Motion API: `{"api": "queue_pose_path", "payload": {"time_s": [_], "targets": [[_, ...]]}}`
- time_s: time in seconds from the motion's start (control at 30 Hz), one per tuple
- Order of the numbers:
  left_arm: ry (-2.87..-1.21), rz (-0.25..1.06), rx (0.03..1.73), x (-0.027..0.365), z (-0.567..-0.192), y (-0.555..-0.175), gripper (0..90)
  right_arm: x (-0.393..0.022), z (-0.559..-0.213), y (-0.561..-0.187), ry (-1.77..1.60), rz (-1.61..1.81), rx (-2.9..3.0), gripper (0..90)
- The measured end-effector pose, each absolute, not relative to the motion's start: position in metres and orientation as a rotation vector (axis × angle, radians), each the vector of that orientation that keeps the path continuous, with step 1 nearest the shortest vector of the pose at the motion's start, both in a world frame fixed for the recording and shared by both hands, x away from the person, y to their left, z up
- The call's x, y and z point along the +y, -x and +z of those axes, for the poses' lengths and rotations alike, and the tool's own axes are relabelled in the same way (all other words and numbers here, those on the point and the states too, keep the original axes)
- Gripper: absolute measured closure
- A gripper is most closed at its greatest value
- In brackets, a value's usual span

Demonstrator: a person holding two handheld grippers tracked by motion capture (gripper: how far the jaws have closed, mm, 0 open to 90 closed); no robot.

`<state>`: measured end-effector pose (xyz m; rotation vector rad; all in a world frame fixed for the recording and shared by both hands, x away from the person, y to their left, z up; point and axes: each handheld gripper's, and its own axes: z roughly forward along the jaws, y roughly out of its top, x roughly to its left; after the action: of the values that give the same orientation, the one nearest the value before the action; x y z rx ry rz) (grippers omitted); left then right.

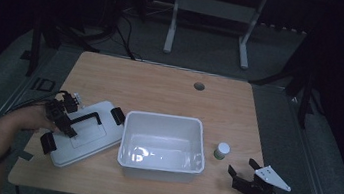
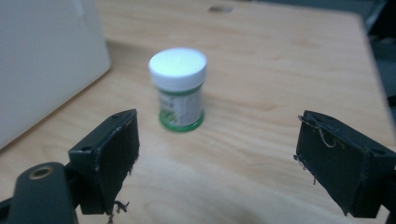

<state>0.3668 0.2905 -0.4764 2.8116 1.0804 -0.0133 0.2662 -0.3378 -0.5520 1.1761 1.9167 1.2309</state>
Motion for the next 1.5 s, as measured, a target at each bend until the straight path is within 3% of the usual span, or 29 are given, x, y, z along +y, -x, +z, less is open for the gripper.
{"api": "queue_pose_path", "payload": {"time_s": [0.37,1.5], "targets": [[-2.831,-0.024,1.051,0.289,-0.475,-0.362,34.5,-0.339,-0.54,-0.276,-1.235,1.197,2.111,12.6],[-2.825,-0.063,1.073,0.295,-0.467,-0.359,34.5,-0.309,-0.503,-0.344,-1.222,0.319,2.742,13.6]]}}
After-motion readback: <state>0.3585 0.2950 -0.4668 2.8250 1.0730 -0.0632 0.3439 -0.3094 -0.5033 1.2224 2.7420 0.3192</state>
